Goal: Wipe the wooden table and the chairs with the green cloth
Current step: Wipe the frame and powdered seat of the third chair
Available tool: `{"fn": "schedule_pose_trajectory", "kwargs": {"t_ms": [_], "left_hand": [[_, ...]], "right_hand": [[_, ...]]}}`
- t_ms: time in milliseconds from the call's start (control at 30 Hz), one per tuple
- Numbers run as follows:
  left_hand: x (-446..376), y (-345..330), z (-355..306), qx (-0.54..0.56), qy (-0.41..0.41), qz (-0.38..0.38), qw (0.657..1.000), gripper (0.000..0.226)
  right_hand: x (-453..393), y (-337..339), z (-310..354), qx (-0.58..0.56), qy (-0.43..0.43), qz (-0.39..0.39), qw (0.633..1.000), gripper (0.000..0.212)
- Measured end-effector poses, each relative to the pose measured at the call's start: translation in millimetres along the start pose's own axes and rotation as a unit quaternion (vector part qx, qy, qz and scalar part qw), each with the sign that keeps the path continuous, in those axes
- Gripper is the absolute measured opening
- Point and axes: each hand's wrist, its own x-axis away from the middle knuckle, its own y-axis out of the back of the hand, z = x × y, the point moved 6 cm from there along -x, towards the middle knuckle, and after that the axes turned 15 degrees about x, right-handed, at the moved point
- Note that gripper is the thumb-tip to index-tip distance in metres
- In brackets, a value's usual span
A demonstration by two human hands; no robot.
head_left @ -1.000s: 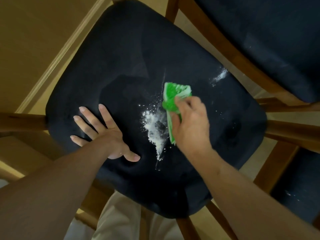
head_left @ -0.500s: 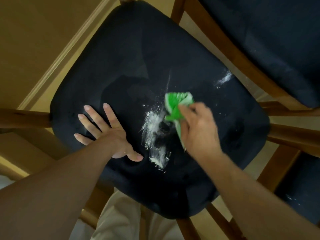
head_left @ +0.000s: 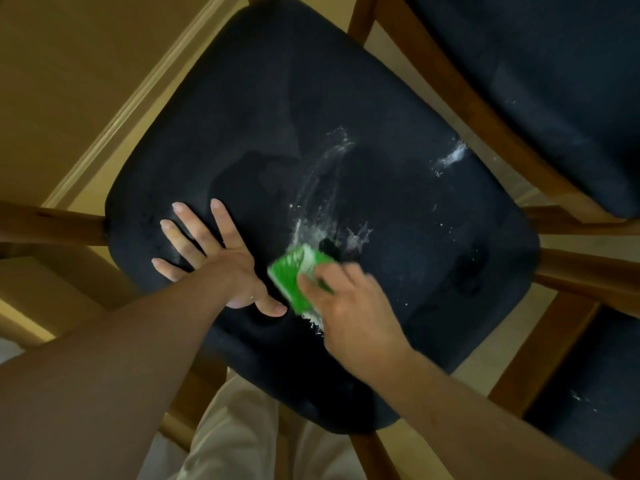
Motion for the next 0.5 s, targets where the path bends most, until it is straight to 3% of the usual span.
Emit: {"fn": "schedule_pose_trajectory", "kwargs": {"t_ms": [133, 233, 500], "left_hand": [[-1, 0, -1, -0.001, -0.007, -0.002, 1.0, 0.165], [-1, 0, -1, -0.007, 0.0, 0.006, 1.0, 0.167], [-2, 0, 0, -0.01, -0.002, 0.0, 1.0, 0.167]], "right_hand": [[18, -5, 0, -0.018, 0.049, 0.022, 0.998, 0.058], [-11, 6, -19, -0.028, -0.005, -0.004, 1.0, 0.045], [-77, 27, -36, -0.072, -0.155, -0.109, 0.979, 0.043]]}}
